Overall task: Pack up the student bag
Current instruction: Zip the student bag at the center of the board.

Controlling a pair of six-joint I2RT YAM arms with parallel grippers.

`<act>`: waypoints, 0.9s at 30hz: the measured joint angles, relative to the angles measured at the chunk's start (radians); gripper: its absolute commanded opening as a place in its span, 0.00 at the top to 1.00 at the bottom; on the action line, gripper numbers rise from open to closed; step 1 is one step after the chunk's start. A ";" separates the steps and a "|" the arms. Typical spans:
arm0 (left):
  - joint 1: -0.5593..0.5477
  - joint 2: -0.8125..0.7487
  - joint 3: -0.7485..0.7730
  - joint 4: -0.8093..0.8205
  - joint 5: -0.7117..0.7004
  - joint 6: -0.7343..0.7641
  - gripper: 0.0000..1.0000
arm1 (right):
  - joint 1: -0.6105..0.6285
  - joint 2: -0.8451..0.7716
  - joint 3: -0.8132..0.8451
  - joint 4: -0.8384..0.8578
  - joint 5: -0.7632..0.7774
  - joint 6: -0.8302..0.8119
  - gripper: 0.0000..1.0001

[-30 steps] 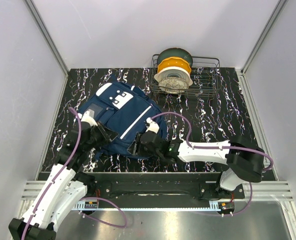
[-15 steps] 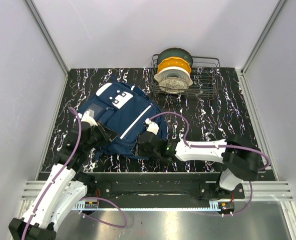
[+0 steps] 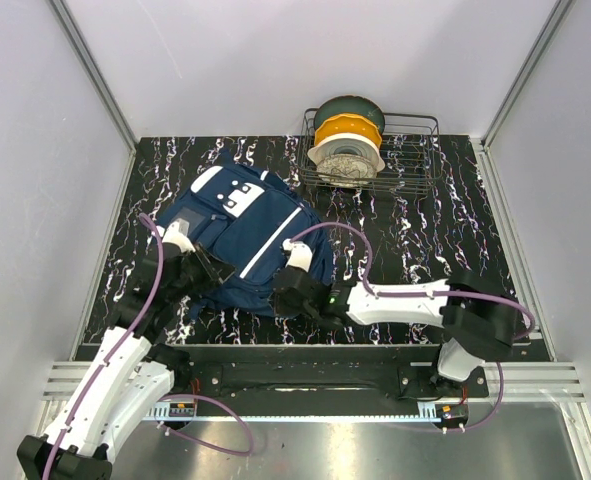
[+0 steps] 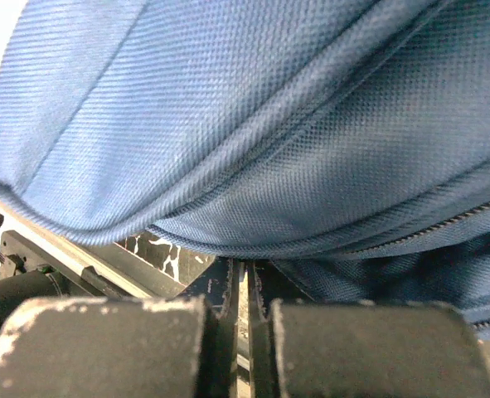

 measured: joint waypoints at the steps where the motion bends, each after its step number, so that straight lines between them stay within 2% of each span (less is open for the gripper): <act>1: 0.000 0.001 0.003 -0.001 0.000 0.006 1.00 | 0.000 -0.018 -0.004 -0.008 0.011 -0.023 1.00; 12: -0.015 0.042 0.085 -0.040 0.001 0.074 1.00 | 0.012 -0.208 -0.068 -0.061 0.171 -0.210 1.00; 27: -0.014 0.084 0.113 -0.054 0.019 0.086 1.00 | 0.016 -0.225 -0.076 -0.094 0.203 -0.240 1.00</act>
